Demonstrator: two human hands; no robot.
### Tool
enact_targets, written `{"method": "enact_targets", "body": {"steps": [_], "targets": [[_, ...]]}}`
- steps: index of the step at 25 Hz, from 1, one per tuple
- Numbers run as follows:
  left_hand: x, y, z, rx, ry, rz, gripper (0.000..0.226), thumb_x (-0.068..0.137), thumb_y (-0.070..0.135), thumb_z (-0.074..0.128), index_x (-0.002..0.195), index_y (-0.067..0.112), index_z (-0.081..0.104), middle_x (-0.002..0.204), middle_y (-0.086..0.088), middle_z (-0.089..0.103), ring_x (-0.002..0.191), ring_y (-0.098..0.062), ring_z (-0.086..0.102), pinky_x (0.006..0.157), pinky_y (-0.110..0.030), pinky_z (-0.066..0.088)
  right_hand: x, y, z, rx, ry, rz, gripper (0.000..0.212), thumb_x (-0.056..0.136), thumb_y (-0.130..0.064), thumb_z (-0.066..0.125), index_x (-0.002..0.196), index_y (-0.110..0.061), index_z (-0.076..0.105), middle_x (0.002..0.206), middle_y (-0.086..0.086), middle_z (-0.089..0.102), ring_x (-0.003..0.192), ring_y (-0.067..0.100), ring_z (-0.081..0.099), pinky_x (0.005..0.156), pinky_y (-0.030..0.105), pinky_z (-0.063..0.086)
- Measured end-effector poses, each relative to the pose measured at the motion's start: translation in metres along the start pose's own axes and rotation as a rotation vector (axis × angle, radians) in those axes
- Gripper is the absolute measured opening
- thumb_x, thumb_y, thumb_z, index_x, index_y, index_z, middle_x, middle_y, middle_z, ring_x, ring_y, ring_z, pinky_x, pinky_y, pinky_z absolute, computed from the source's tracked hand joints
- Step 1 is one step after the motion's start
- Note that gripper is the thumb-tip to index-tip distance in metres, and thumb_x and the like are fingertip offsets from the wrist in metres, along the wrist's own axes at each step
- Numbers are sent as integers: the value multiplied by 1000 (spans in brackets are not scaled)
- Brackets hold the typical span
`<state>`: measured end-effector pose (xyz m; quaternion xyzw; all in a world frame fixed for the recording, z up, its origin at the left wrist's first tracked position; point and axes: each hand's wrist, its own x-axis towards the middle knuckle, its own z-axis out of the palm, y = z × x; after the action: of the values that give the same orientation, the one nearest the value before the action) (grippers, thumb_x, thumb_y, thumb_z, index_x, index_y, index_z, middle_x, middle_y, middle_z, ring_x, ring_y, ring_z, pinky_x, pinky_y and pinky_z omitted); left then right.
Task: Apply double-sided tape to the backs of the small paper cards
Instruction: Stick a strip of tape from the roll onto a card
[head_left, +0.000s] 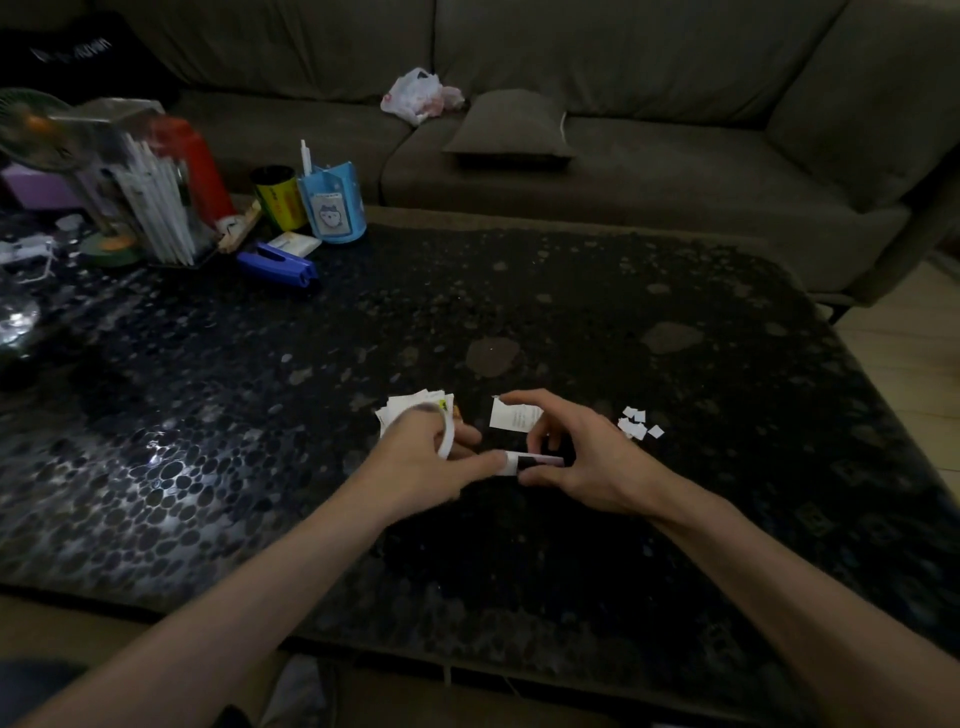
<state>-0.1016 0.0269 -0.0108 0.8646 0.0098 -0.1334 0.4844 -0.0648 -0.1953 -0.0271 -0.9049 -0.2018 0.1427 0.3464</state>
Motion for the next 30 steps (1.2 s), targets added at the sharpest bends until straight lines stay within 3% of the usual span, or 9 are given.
{"method": "enact_targets", "body": {"steps": [2,4,9,13,19,22,25,28,30], "targets": [[1,-4,12,17,5,-50,44,84,46,81,116,19,69,70,5,76,53,1,65,59,-18,49,-6,-2,1,23,37,-50,81,86,-22,84,142,-59,39,96,-11,65,93,5,63,88,28,56],[6,-4,17,-94,70,-57,40,85,38,83,114,13,72,61,3,73,47,0,60,54,-15,46,-9,-6,2,40,60,-76,82,86,-23,84,143,-60,39,97,-12,65,92,6,64,87,29,56],[9,2,22,-209,125,-3,25,86,19,84,109,17,75,73,2,78,44,-4,56,52,-13,47,-11,-7,-3,117,86,13,85,86,-38,84,151,-56,32,120,-16,62,105,2,64,94,25,53],[8,0,23,-189,114,-7,23,86,17,84,107,18,76,79,3,80,44,-5,58,52,-14,49,-13,-5,-8,316,127,142,46,90,-19,80,123,-44,61,94,-16,79,91,-6,73,89,23,58],[5,-6,17,12,142,69,17,88,23,82,104,30,77,90,16,78,66,-11,72,59,-22,57,-20,-2,9,85,125,193,43,86,-19,84,123,-32,66,82,-14,75,77,-13,69,61,5,49],[3,-8,14,37,109,83,19,87,25,82,104,33,75,90,16,78,67,-10,73,59,-21,58,-23,-8,14,-72,191,109,51,86,-26,85,130,-36,62,84,-16,68,83,-10,64,63,7,47],[0,-8,13,61,106,113,20,86,27,83,102,36,73,90,19,77,76,-1,72,64,-19,58,-25,-10,14,-241,259,60,54,85,-34,84,131,-42,58,96,-20,53,90,-1,53,77,14,40],[-2,-6,10,71,169,181,30,84,30,84,110,39,72,98,18,74,95,7,65,75,-7,50,-29,-13,9,157,275,81,26,91,-24,80,112,-36,72,93,-11,64,84,2,62,68,15,51],[-3,-4,9,49,169,215,37,84,29,84,118,37,72,99,13,72,95,7,64,75,-5,47,-30,-17,6,413,195,151,27,93,-11,75,104,-36,77,92,-5,72,85,6,68,68,14,56]]}}
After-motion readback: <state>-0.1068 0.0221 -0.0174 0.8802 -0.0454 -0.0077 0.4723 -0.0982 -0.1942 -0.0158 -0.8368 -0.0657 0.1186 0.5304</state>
